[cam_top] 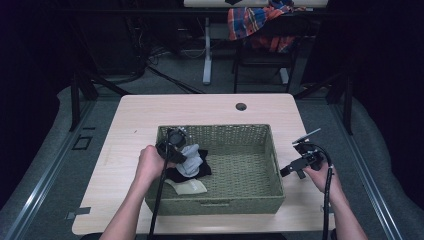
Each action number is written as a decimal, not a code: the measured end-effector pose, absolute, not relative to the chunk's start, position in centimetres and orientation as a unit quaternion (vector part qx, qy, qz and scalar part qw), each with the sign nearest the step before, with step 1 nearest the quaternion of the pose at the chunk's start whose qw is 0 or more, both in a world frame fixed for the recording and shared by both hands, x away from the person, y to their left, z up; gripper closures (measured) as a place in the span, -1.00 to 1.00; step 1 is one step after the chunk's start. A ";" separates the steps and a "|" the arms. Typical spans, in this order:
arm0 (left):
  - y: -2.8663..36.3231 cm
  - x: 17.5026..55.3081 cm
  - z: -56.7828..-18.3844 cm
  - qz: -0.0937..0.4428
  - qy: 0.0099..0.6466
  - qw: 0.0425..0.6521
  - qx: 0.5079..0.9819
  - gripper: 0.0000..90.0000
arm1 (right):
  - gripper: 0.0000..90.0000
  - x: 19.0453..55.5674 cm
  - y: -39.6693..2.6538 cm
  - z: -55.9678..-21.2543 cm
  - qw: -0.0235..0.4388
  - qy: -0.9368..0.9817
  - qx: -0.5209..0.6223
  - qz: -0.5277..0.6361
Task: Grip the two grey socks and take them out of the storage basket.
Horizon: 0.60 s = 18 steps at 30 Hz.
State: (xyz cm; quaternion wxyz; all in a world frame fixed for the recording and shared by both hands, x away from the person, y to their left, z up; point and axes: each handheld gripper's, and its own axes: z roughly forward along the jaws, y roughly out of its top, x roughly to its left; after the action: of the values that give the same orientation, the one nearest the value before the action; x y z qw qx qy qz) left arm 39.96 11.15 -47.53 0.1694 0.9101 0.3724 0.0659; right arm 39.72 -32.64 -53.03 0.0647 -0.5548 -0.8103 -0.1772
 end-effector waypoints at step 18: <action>11.8 39.4 -45.5 0.086 0.380 0.204 0.898 0.89 | -0.93 39.7 -32.7 -53.2 0.062 -0.803 -0.563 -0.183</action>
State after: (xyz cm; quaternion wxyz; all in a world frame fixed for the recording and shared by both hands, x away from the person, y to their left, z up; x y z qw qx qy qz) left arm 39.38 11.83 -45.51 0.2043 0.8981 0.3799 0.0860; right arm 39.65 -32.66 -53.24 0.0621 -0.5634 -0.8034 -0.1825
